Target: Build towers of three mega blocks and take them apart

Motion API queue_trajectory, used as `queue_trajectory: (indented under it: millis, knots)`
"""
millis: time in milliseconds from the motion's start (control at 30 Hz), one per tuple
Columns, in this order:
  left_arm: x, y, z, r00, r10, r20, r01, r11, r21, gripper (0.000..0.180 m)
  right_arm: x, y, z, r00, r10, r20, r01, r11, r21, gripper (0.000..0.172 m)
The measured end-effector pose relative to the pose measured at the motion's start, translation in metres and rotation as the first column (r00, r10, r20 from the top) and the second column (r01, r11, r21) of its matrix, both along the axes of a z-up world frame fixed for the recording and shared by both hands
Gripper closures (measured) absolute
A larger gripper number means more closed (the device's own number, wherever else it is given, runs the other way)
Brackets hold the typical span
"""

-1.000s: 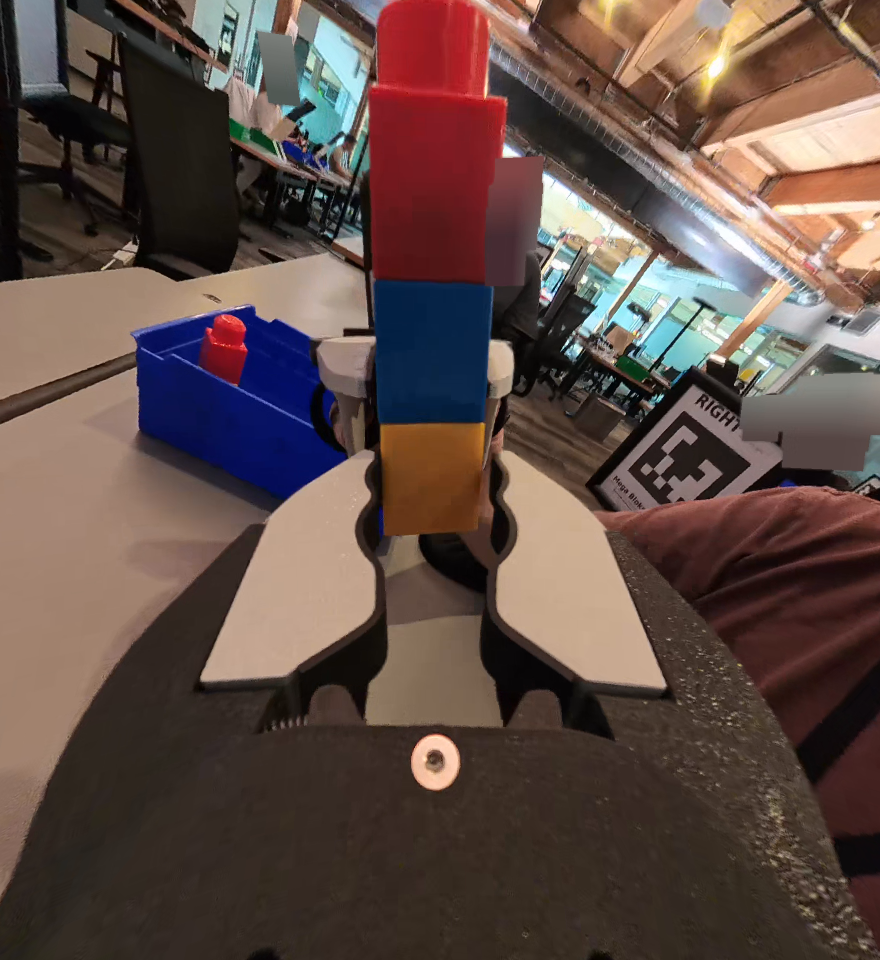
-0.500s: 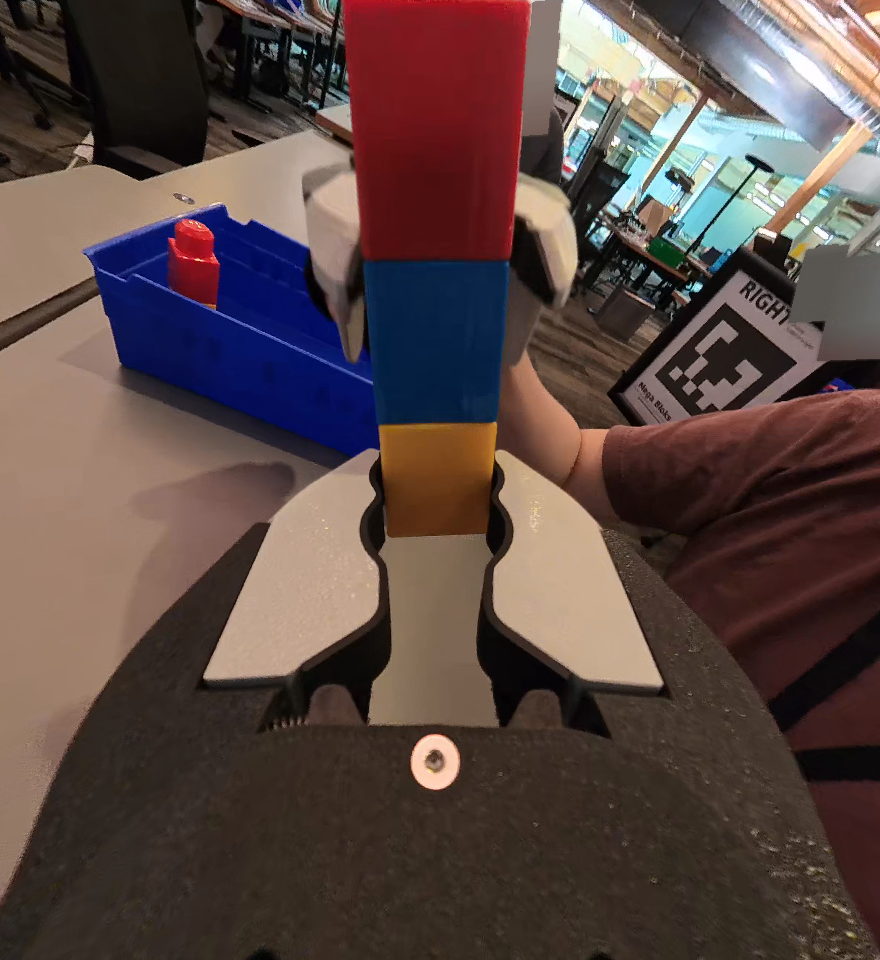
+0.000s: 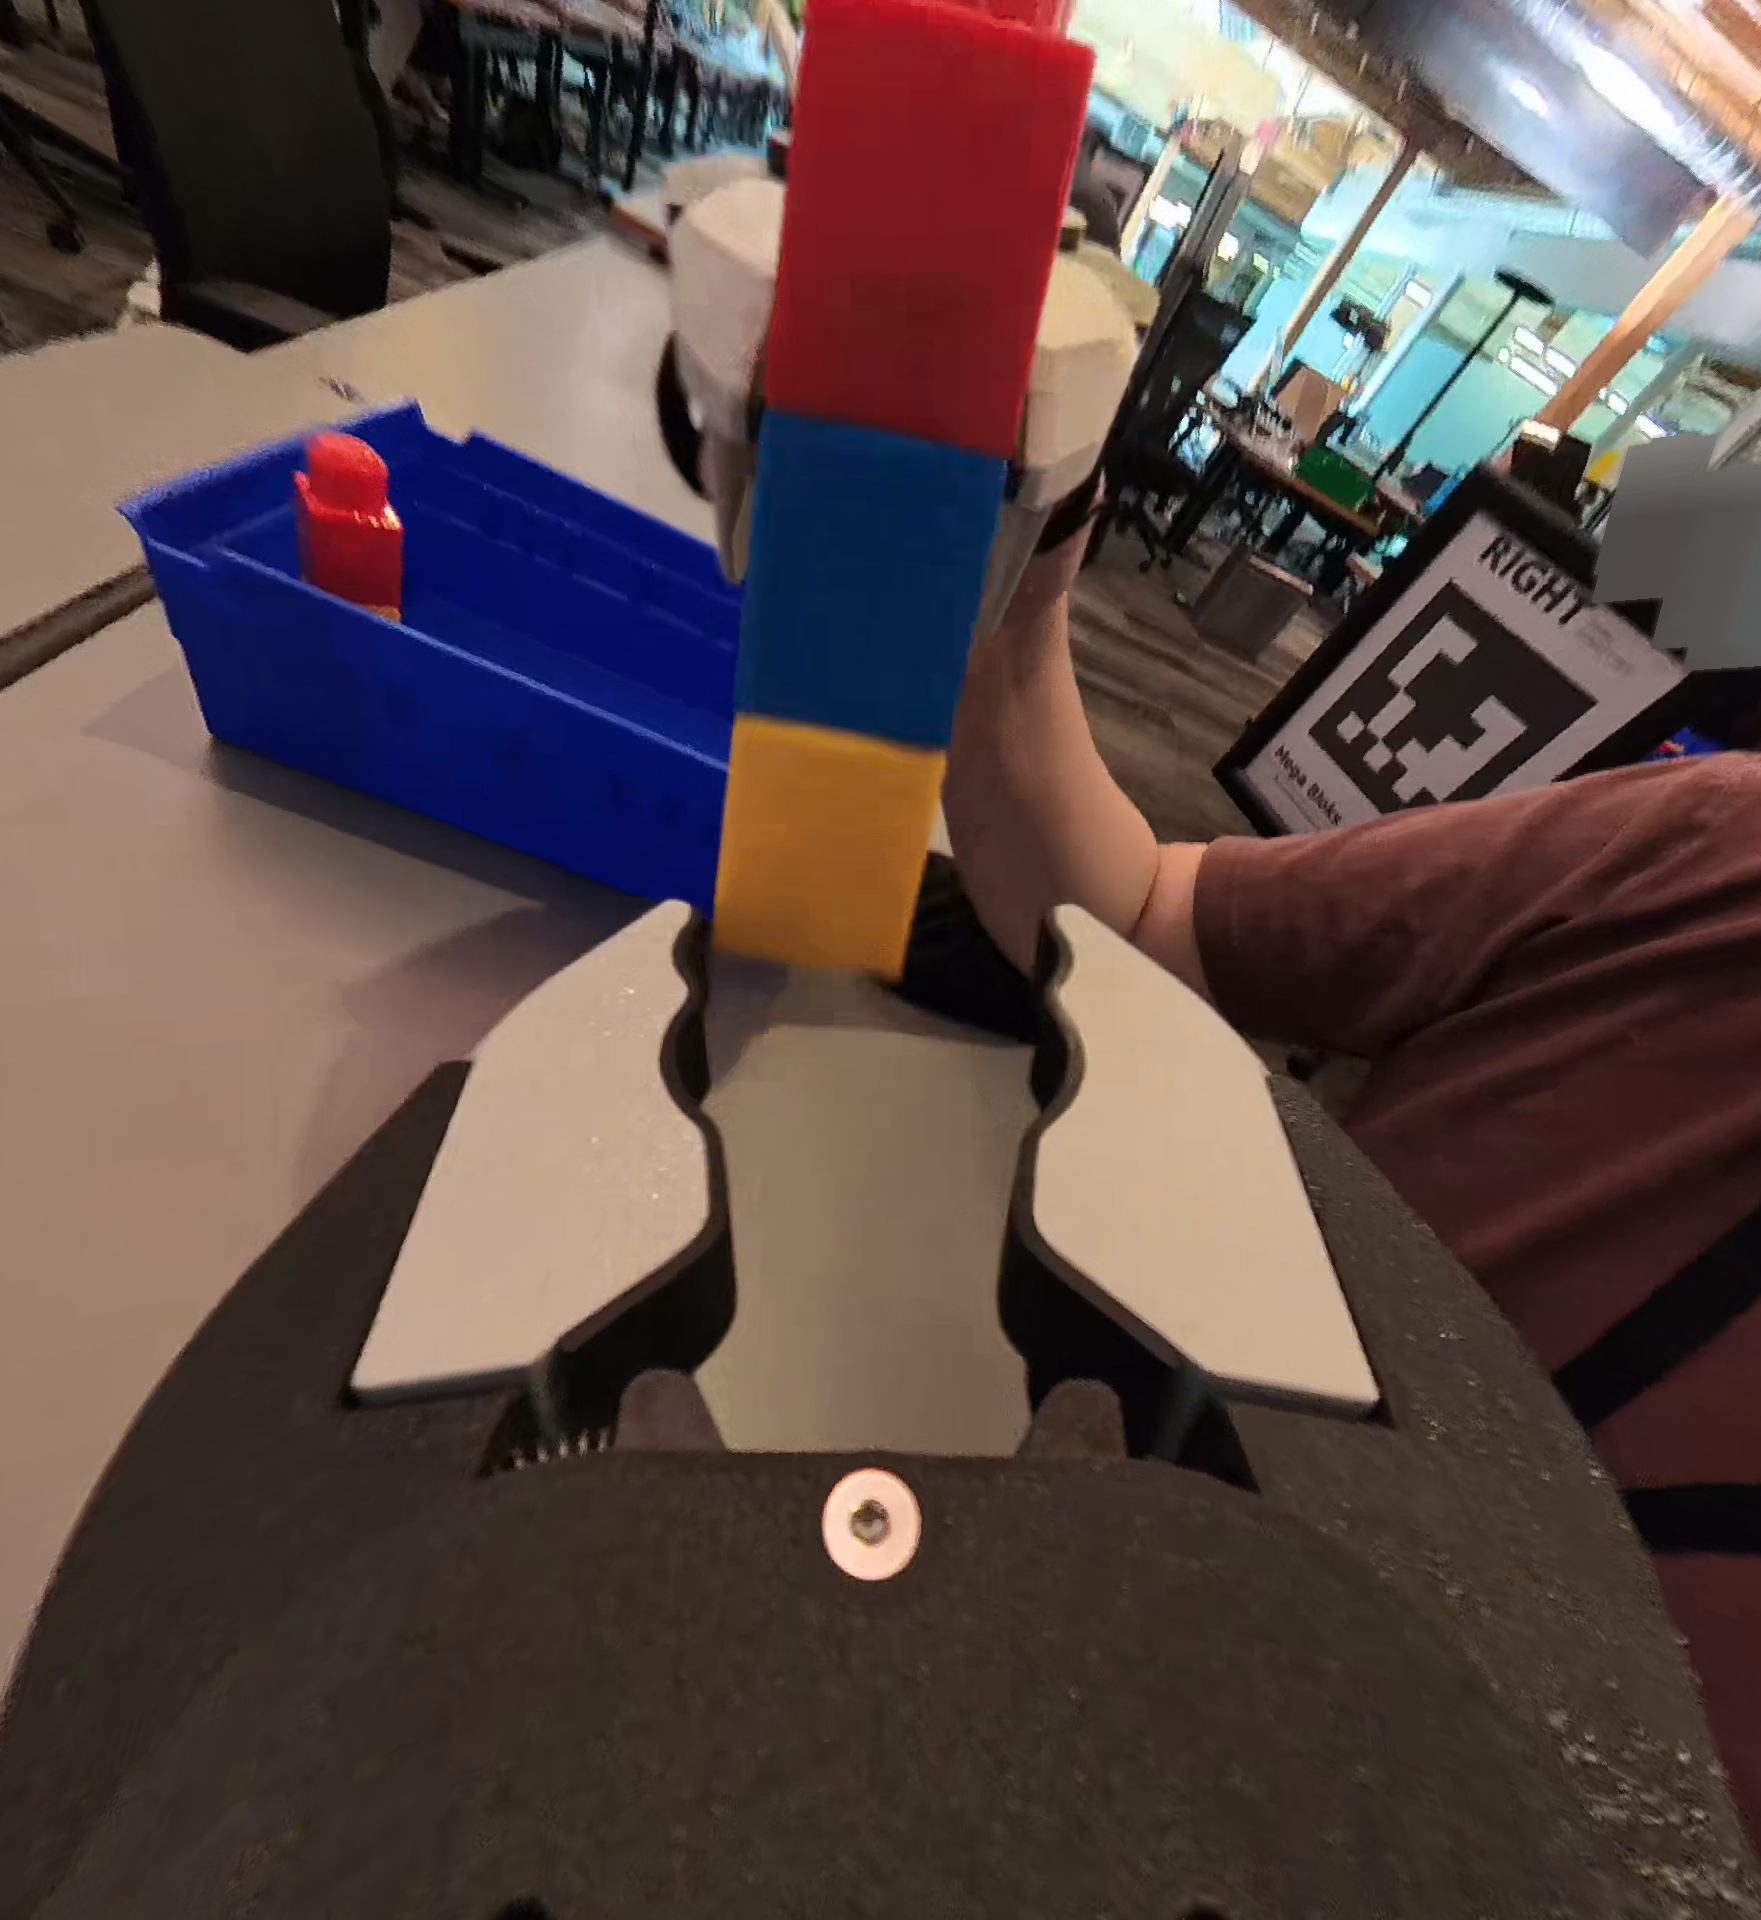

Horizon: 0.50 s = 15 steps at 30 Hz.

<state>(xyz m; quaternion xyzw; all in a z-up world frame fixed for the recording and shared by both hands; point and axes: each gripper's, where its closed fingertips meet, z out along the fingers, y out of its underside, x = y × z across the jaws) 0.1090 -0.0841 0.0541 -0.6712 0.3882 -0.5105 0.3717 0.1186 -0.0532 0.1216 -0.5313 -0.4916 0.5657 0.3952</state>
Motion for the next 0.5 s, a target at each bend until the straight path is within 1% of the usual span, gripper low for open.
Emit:
queue_trajectory:
  millis: [33,67,100,133,167,200,233,267,300,333,367,433,500]
  knots:
    - [-0.005,0.002,0.007,1.0,0.019,0.022,-0.02,1.0,0.016,0.119,0.015,0.005,0.011,0.998,-0.062,-0.019,0.062,0.997,0.044,0.136]
    - [-0.011,0.005,0.013,0.998,0.043,0.036,-0.044,0.998,0.035,0.118,0.036,0.015,0.024,0.987,-0.151,-0.048,0.154,0.984,0.089,0.136]
    - [-0.018,0.008,0.018,0.997,0.07,0.044,-0.072,0.996,0.051,0.116,0.061,0.028,0.036,0.959,-0.271,-0.079,0.279,0.951,0.132,0.136]
    - [-0.024,0.011,0.022,0.994,0.097,0.049,-0.1,0.993,0.064,0.115,0.091,0.046,0.044,0.904,-0.415,-0.104,0.427,0.888,0.172,0.136]
    - [-0.03,0.013,0.025,0.992,0.117,0.051,-0.121,0.99,0.072,0.116,0.125,0.067,0.047,0.815,-0.566,-0.121,0.579,0.79,0.203,0.136]
    - [-0.035,0.014,0.027,0.99,0.132,0.05,-0.135,0.988,0.07,0.117,0.16,0.09,0.044,0.704,-0.7,-0.115,0.705,0.672,0.224,0.136]
    - [-0.039,0.015,0.028,0.989,0.141,0.049,-0.144,0.988,0.061,0.117,0.193,0.112,0.033,0.587,-0.805,-0.085,0.797,0.556,0.235,0.136]
    - [-0.042,0.015,0.029,0.988,0.144,0.049,-0.147,0.988,0.051,0.118,0.223,0.133,0.018,0.479,-0.877,-0.044,0.858,0.457,0.235,0.136]
    - [-0.044,0.015,0.029,0.988,0.144,0.048,-0.146,0.988,0.047,0.119,0.246,0.151,-0.001,0.398,-0.917,0.004,0.894,0.389,0.222,0.136]
    - [-0.045,0.015,0.029,0.988,0.146,0.043,-0.148,0.988,0.047,0.119,0.261,0.168,-0.023,0.352,-0.934,0.06,0.913,0.356,0.199,0.136]
    - [-0.047,0.015,0.029,0.988,0.153,0.034,-0.154,0.987,0.05,0.119,0.271,0.182,-0.047,0.329,-0.936,0.121,0.922,0.347,0.172,0.136]
    - [-0.049,0.015,0.03,0.987,0.158,0.025,-0.159,0.985,0.06,0.12,0.281,0.203,-0.091,0.303,-0.925,0.227,0.927,0.342,0.153,0.136]
    - [-0.05,0.013,0.03,0.988,0.155,0.019,-0.156,0.986,0.061,0.12,0.286,0.215,-0.128,0.28,-0.905,0.321,0.926,0.342,0.159,0.135]
